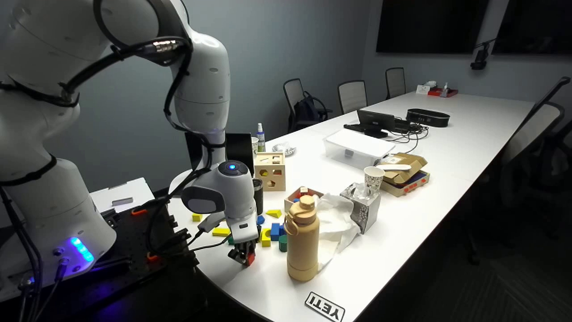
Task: Put the orange block in the wooden toy box.
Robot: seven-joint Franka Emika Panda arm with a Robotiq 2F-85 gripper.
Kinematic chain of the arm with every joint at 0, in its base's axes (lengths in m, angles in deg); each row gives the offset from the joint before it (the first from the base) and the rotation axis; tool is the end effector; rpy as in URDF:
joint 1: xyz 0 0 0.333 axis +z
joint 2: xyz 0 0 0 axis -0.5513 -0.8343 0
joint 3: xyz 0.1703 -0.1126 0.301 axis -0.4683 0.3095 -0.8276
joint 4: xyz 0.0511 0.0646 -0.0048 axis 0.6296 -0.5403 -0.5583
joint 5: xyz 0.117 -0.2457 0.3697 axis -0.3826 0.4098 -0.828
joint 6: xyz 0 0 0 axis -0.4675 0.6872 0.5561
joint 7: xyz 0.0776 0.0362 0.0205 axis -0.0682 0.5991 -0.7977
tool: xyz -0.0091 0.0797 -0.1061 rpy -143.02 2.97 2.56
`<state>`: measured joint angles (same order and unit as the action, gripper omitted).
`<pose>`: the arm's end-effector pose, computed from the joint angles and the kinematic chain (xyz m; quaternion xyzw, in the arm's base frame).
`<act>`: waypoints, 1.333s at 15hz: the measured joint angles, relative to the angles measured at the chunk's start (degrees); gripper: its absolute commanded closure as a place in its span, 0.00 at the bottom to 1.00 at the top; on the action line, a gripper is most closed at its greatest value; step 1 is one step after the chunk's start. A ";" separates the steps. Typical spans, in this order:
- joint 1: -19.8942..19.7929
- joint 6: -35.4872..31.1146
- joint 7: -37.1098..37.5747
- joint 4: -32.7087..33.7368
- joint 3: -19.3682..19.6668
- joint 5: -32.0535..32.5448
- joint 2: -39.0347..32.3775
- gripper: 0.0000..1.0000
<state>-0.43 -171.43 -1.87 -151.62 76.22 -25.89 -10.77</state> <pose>0.3760 -0.1906 -0.0521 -0.8312 0.5546 -0.0292 0.0257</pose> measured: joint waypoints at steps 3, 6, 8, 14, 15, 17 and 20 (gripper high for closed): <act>0.14 0.23 -0.92 0.13 -0.09 -0.01 0.04 0.92; 1.09 4.36 -1.08 0.14 -1.05 -0.08 1.77 0.92; 4.08 10.44 -1.08 -0.05 -1.09 -1.03 5.21 0.92; 28.87 26.77 6.99 -0.01 11.49 4.23 20.44 0.92; 33.62 29.11 8.64 0.97 14.44 6.31 22.19 0.92; 40.72 32.93 10.98 4.01 18.59 10.34 24.07 0.92; 45.56 37.21 12.86 10.26 19.38 15.54 24.24 0.92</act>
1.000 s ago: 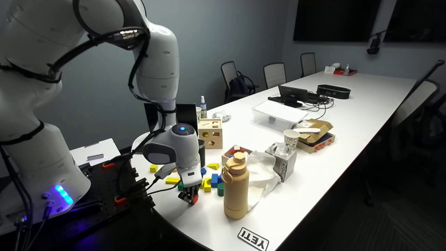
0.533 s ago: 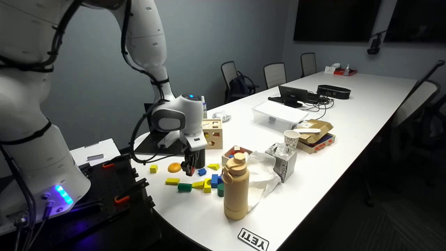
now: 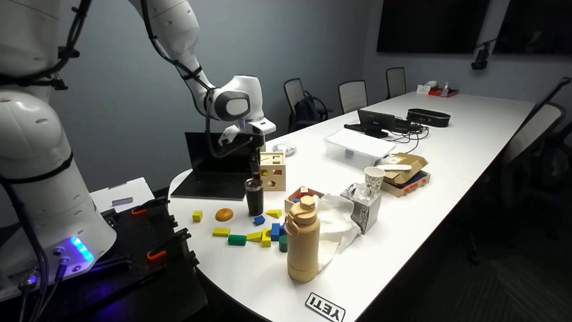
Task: Put the orange block in the wooden toy box.
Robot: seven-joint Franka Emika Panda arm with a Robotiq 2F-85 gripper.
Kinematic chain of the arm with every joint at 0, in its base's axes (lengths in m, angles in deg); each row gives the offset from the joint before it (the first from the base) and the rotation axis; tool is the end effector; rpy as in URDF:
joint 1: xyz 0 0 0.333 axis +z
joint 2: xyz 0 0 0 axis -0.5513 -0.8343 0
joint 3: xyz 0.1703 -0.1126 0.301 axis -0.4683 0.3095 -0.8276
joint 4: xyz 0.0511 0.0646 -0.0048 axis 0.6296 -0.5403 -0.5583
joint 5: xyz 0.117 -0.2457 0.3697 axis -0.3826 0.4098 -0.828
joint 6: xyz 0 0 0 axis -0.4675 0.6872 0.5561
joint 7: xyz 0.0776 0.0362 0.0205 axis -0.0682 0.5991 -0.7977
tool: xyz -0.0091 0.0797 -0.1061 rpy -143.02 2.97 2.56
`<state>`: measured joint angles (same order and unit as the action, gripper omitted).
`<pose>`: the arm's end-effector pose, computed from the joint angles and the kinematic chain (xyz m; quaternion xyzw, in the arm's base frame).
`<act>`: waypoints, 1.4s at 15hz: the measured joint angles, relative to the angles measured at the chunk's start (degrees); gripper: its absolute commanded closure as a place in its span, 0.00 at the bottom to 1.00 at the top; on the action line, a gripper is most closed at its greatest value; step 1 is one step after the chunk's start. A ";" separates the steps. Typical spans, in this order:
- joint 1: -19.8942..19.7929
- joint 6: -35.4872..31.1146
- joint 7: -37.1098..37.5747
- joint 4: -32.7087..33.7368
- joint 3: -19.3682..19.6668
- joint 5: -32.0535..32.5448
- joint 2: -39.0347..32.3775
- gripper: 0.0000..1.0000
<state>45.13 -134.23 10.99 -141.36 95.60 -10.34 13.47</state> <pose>0.5663 -0.0040 0.1448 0.9507 -0.3068 0.0253 0.0373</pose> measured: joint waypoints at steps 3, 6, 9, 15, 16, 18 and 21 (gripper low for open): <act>0.91 2.05 -0.46 6.28 -2.48 1.41 -1.56 0.92; 0.73 2.05 -2.01 12.29 -5.38 1.02 -5.14 0.92; 0.76 1.95 -2.93 18.09 -7.24 0.65 -9.48 0.92; 1.00 1.95 -3.56 28.20 -8.80 0.31 -17.18 0.92; 1.07 1.95 -3.56 29.64 -8.95 0.27 -18.21 0.92; 1.31 1.95 -3.56 32.28 -9.12 0.04 -20.16 0.92; 1.93 1.95 -3.56 35.76 -9.16 -0.84 -22.87 0.92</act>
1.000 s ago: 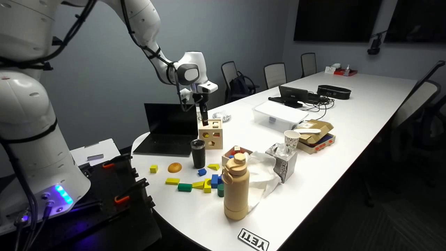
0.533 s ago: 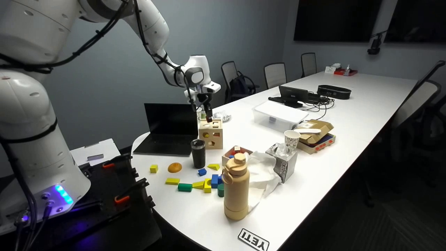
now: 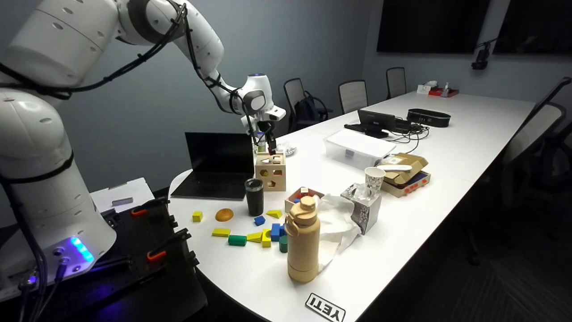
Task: Put the orange block in the wooden toy box.
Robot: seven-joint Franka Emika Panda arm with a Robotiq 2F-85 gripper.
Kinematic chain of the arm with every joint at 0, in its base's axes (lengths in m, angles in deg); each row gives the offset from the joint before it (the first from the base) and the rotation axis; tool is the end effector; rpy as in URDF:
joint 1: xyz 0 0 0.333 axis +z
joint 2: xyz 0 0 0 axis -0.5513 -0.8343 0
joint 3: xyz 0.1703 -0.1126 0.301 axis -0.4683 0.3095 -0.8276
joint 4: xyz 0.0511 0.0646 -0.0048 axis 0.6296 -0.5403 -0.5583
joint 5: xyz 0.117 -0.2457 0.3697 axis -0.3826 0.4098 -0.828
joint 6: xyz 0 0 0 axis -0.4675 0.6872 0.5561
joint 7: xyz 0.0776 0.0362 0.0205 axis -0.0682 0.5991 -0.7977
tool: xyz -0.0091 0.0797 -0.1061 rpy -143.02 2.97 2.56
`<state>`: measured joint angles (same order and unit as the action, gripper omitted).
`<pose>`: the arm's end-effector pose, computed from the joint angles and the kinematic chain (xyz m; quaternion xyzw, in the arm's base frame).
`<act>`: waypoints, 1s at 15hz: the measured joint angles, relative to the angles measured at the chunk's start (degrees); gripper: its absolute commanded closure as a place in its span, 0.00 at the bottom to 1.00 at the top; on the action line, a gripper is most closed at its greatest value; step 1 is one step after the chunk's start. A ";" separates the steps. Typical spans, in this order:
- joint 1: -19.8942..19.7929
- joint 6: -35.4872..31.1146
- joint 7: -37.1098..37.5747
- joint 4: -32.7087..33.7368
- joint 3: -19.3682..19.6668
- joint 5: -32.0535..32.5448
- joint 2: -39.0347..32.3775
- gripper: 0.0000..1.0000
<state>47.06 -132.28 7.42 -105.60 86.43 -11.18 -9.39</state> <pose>0.7540 0.1530 0.1257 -0.9763 0.1887 -0.1036 0.0224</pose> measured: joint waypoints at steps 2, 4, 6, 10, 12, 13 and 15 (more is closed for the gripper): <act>0.37 0.00 0.00 2.08 0.01 -0.67 -1.78 0.92; 0.55 0.00 0.01 4.01 0.01 -1.12 -3.47 0.92; 0.60 0.00 0.03 5.84 0.01 -1.73 -5.03 0.92; 0.71 0.00 0.08 8.94 0.31 -2.63 -7.44 0.92; 0.86 0.02 0.14 10.14 0.57 -2.76 -8.41 0.92; 1.01 0.04 0.15 10.61 0.76 -2.77 -8.84 0.92; 1.36 0.19 0.15 11.23 1.17 -2.78 -9.50 0.92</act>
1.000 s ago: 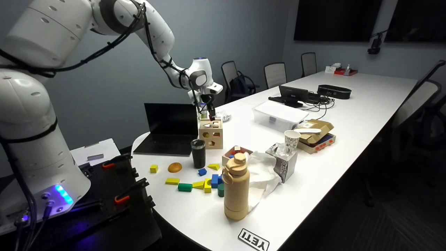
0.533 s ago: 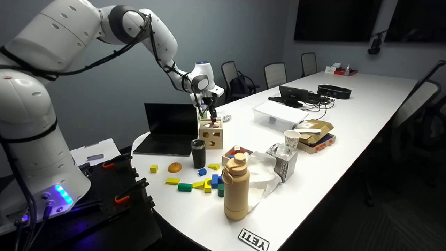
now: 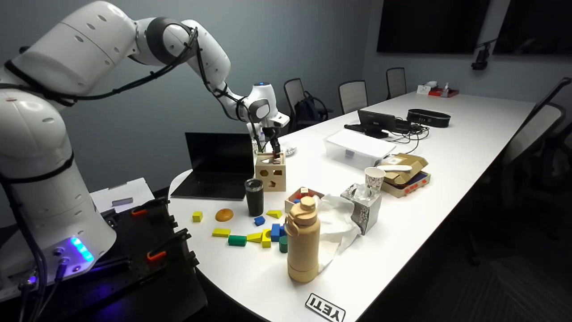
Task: Put the orange block in the wooden toy box.
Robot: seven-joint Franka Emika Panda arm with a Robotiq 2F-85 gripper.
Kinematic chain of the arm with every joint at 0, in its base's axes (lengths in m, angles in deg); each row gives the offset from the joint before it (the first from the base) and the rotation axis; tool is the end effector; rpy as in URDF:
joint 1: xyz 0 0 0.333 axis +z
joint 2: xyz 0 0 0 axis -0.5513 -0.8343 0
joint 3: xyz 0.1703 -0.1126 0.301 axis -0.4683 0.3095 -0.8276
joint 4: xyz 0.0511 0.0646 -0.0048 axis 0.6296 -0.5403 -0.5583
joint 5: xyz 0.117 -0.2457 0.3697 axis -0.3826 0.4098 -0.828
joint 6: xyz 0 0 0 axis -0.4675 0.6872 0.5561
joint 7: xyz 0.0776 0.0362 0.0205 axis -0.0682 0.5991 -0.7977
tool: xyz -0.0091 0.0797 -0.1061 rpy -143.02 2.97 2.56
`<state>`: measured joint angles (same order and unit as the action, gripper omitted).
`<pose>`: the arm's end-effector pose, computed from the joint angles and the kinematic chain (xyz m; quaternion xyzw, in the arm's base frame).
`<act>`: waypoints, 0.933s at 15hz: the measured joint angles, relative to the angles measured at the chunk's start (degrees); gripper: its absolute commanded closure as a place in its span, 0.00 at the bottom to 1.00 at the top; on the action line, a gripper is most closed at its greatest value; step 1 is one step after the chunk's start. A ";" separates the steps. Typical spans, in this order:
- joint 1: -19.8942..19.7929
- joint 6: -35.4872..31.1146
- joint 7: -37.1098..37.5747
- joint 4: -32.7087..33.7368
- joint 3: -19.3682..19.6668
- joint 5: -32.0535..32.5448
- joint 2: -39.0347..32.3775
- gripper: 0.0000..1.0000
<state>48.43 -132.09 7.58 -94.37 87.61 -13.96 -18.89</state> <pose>0.7939 0.1678 0.0860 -0.9725 0.2003 -0.1150 0.0317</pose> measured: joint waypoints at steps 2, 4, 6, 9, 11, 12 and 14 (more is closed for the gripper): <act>0.27 0.29 0.00 0.30 0.37 0.00 -0.47 0.92; 0.71 0.84 0.02 0.66 0.83 0.00 -0.63 0.92; 0.83 1.45 0.02 0.95 0.97 0.00 -0.69 0.42; 0.84 3.21 0.08 1.60 0.99 0.00 -0.82 0.27; 0.84 4.25 0.12 1.91 0.99 0.00 -0.89 0.12; 0.81 4.65 0.14 2.03 1.01 0.00 -0.91 0.05; 0.70 5.32 0.16 2.31 1.05 0.00 -0.91 0.00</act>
<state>49.13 -126.77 7.74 -92.06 88.65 -13.96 -19.80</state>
